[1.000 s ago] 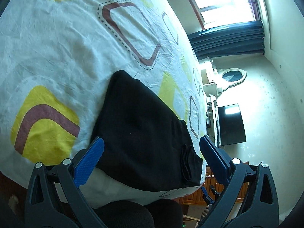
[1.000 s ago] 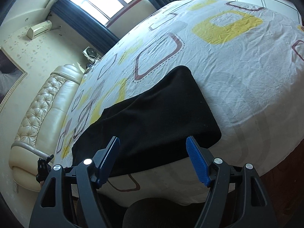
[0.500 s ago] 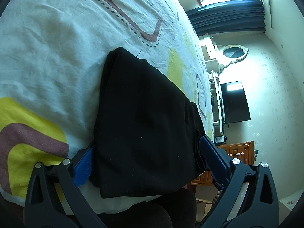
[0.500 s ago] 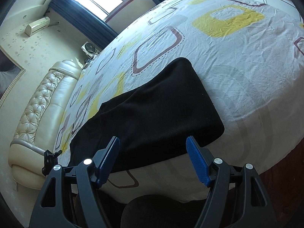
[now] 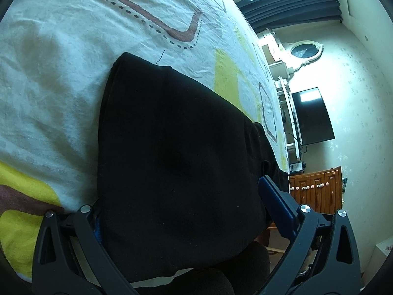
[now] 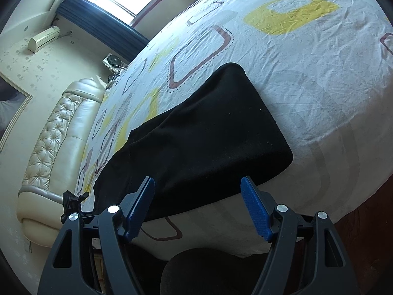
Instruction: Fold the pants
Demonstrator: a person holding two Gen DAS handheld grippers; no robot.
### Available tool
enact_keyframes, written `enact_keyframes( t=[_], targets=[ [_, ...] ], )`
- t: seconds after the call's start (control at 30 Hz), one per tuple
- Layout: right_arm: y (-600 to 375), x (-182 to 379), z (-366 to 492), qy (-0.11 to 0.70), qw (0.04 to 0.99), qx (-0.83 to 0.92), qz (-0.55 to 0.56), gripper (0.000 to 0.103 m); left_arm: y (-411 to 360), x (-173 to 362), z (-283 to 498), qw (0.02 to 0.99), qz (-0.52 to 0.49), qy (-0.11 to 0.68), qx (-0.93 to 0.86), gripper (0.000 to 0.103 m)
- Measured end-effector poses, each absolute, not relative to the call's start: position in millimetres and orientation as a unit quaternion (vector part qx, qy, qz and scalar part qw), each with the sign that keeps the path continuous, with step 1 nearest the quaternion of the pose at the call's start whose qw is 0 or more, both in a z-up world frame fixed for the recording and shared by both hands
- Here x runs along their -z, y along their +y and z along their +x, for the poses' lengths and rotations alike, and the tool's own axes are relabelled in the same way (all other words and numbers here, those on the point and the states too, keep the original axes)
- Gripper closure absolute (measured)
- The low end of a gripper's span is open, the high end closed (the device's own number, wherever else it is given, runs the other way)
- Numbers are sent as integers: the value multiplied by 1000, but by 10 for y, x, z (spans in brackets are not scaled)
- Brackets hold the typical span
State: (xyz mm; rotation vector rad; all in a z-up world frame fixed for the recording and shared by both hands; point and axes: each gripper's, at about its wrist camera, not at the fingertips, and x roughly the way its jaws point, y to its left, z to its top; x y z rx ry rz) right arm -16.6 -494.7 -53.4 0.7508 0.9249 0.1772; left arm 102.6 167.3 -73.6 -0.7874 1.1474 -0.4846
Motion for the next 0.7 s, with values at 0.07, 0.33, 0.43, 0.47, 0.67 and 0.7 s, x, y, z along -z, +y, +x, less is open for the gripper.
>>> enact_keyframes(
  t=[0.07,0.33,0.43,0.47,0.67,0.7],
  targets=[
    [-4959,557,-164,439,820,-81,358,31,1701,744,1042,734,-372,525,216,3],
    [-4985,607,-178,443,815,-75,366,31,1794,739,1017,743,-322,567,150,87],
    [-4991,597,-176,442,816,-74,364,31,1860,681,946,739,-352,552,160,90],
    [-4996,590,-178,440,818,-73,364,31,1829,618,935,747,-341,547,162,90],
    [-5017,544,-192,432,823,-68,362,31,1627,137,895,769,-340,505,193,91],
    [-5012,539,-194,432,824,-67,361,31,1556,24,890,774,-334,499,199,91]
  ],
)
